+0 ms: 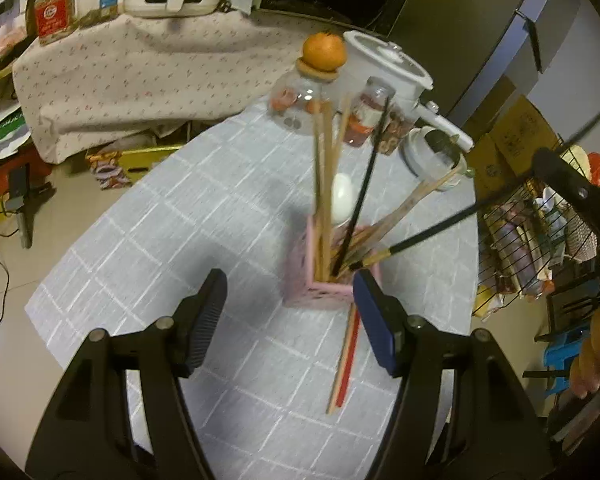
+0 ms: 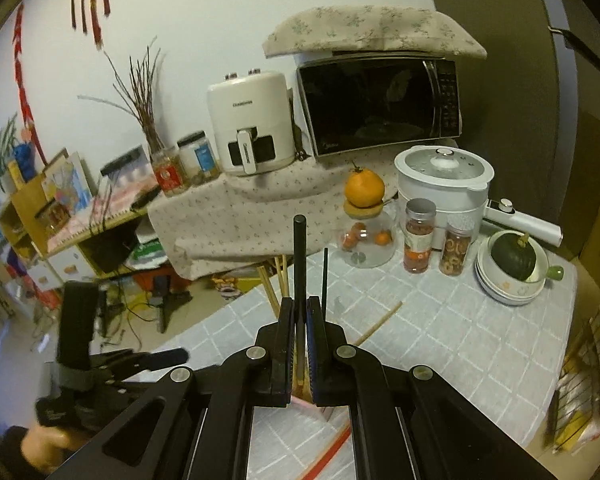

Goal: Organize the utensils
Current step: 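Lower the black chopstick into the basket and open the right gripper, then reach the right gripper down toward the red plastic spoon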

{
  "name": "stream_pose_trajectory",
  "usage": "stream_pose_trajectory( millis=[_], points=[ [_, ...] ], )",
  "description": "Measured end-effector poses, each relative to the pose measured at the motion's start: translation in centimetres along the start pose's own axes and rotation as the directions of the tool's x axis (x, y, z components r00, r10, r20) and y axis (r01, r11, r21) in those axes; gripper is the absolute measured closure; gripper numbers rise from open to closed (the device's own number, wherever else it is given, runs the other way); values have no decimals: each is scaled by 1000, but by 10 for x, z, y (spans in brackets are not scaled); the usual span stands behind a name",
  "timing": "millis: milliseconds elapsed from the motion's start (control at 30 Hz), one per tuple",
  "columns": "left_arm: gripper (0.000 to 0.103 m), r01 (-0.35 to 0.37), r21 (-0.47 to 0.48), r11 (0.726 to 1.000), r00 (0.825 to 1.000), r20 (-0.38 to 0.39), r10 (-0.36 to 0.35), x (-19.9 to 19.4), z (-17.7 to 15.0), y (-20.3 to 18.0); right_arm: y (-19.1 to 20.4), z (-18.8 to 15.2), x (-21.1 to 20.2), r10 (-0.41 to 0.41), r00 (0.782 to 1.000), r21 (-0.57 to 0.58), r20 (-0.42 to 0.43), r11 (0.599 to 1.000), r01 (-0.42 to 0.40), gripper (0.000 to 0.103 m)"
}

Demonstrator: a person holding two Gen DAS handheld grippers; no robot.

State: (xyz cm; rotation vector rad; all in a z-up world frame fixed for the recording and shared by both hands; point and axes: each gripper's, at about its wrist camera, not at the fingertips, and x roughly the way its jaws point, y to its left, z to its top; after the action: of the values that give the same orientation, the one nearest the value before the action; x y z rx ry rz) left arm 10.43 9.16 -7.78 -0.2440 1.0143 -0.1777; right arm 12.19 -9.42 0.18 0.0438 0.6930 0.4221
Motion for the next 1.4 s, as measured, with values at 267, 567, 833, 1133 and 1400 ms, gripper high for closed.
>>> stream_pose_trajectory(
  millis=[267, 567, 833, 1133, 1400],
  points=[
    [37, -9, -6, 1000, 999, -31, 9, 2, -4, 10, 15, -5, 47, -101, 989, -76, -109, 993, 93, 97],
    [34, -19, 22, 1000, 998, -62, 20, 8, -9, 5, 6, -3, 55, -10, 996, 6, -90, 1000, 11, 83],
    [31, -15, 43, 999, 994, -103, 19, 20, -17, -3, -21, -3, 17, -23, 999, 48, -31, 999, 25, 54],
    [21, -21, -5, 1000, 980, -196, 20, 45, -30, -2, -92, -47, 42, -68, 963, 210, -260, 970, 125, 39],
    [21, -65, -99, 993, 951, -309, 31, 68, -41, 6, -117, -112, 114, -88, 842, 190, -533, 957, 220, 39]
  ],
)
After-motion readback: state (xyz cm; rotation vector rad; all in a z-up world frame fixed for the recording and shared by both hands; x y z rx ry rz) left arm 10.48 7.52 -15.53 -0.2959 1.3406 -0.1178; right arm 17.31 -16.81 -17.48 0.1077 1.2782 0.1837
